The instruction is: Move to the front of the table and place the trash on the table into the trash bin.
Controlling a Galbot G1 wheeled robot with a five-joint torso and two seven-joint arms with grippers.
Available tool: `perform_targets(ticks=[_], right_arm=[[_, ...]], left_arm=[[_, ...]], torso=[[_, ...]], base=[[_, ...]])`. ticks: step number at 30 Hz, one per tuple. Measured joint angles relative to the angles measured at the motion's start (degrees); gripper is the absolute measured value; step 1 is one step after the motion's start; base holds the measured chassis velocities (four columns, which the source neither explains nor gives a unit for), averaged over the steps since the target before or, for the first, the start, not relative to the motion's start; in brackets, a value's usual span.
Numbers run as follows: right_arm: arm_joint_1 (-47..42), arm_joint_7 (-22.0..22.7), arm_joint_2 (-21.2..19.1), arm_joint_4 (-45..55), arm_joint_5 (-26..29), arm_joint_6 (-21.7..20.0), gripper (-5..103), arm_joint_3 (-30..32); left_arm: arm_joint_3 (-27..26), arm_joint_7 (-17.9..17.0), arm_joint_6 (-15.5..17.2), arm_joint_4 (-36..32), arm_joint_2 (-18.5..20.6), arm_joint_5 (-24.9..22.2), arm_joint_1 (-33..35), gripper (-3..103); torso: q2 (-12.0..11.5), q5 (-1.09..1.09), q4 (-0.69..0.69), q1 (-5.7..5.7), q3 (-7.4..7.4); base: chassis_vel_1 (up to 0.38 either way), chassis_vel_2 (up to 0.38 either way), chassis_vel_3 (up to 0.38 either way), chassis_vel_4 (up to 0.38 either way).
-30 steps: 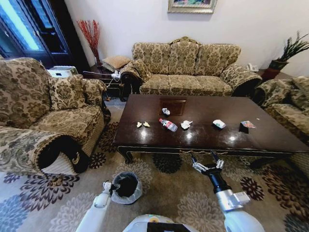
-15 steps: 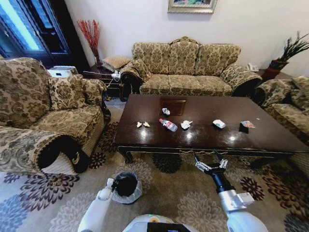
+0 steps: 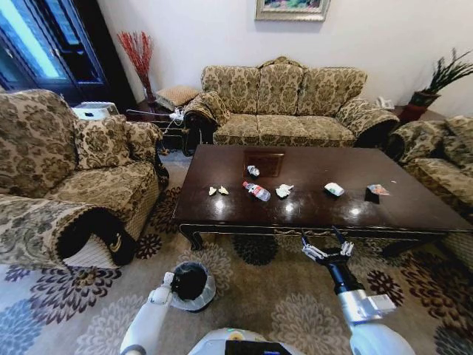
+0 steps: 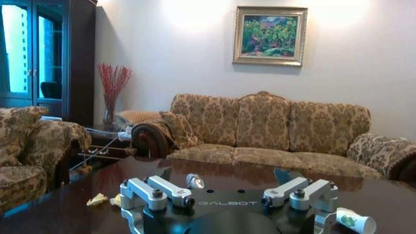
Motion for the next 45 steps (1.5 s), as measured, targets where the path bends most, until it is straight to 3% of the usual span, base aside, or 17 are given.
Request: perform_targets(ticks=[5,6,9,11,13,14,16,18,20,27,31,32,39,45], right_arm=[[0.7,0.1,0.2,-0.4,0.0,0.0,100,-0.5],[1.0,0.1,0.5,-0.7,0.0,0.0,100,-0.9],[1.7,0.0,0.8,-1.4,-0.1,0.1,100,-1.6],[2.9,-0.2,1.2,-2.7,-0.2,0.3,100,-2.6],[3.1,-0.2,1.3,-2.9,-0.3,0.3,100,-2.8],[4.0,-0.4,1.5,-3.8,-0.3,0.6,100,-3.4],[4.8,-0.5,1.8,-4.4,-0.4,0.7,100,-3.8],[5.1,-0.5,2.0,-4.6,-0.4,0.7,100,-3.9],[5.9,-0.6,2.2,-5.3,-0.4,0.9,100,-4.3],[6.7,-0.9,2.3,-6.0,0.0,1.2,100,-4.5],[9.3,-1.4,3.0,-7.9,1.1,1.3,100,-4.9],[9.3,-1.4,3.0,-7.9,1.1,1.3,100,-4.9],[12.5,-2.5,3.5,-9.1,1.0,1.7,100,-7.5],[12.6,-2.4,4.0,-8.2,0.2,1.7,100,-8.9]], left_arm=[[-1.1,0.0,-0.9,-4.1,0.6,-0.9,4.0,8],[-1.8,0.0,-1.1,-7.7,1.2,-1.7,7.1,7],[-3.1,0.2,-1.0,-13.3,2.2,-3.8,11.7,4],[-4.4,0.3,-1.0,-21.2,3.3,-6.1,17.3,1],[-4.6,0.3,-1.0,-22.4,3.4,-6.6,18.1,1],[-5.9,0.5,-0.9,-28.6,3.4,-8.6,21.6,1],[-7.6,0.5,-0.8,-34.8,3.4,-10.4,24.8,1],[-8.5,0.5,-0.8,-37.2,3.3,-11.1,26.2,1],[-10.5,0.6,-0.7,-43.8,3.0,-12.5,30.6,1],[-13.7,0.7,-0.2,-53.3,2.5,-14.5,37.4,1],[-19.4,0.7,-0.1,-72.9,1.8,-18.9,49.1,1],[-19.4,0.7,-0.1,-72.9,1.8,-18.9,49.1,1],[-25.4,-0.4,3.4,-92.4,1.4,-24.4,55.6,1],[-30.5,-0.9,7.6,-100.0,3.9,-30.0,55.2,1]], torso=[[0.0,-0.05,0.00,0.01,0.01],[0.0,-0.12,0.01,0.01,0.01],[0.0,-0.02,0.04,0.01,0.01],[0.0,0.03,0.04,0.00,0.01],[0.0,0.03,0.06,0.00,0.01],[0.0,-0.01,0.05,0.00,0.01],[0.0,-0.02,-0.01,0.01,0.00],[0.0,0.01,-0.02,0.01,0.00],[0.0,0.03,-0.01,0.01,0.00],[0.0,0.02,0.04,0.00,0.00],[0.0,0.03,0.00,0.00,0.00],[0.0,0.03,0.00,0.00,0.00],[0.0,0.03,0.00,0.00,0.00],[0.0,0.04,0.02,0.00,0.00]], base=[[0.000,0.000,0.000,0.000],[0.000,0.000,0.000,0.000],[0.000,0.000,0.000,0.000],[0.000,0.000,0.000,0.000],[0.000,0.000,0.000,0.000],[0.000,0.000,0.000,0.000],[0.000,0.000,0.000,0.000],[0.000,0.000,0.000,0.000],[0.000,0.000,0.000,0.000],[0.000,0.000,0.000,0.000],[0.000,0.000,0.000,0.000],[0.000,0.000,0.000,0.000],[0.000,0.000,0.000,0.000],[0.000,0.000,0.000,0.000]])
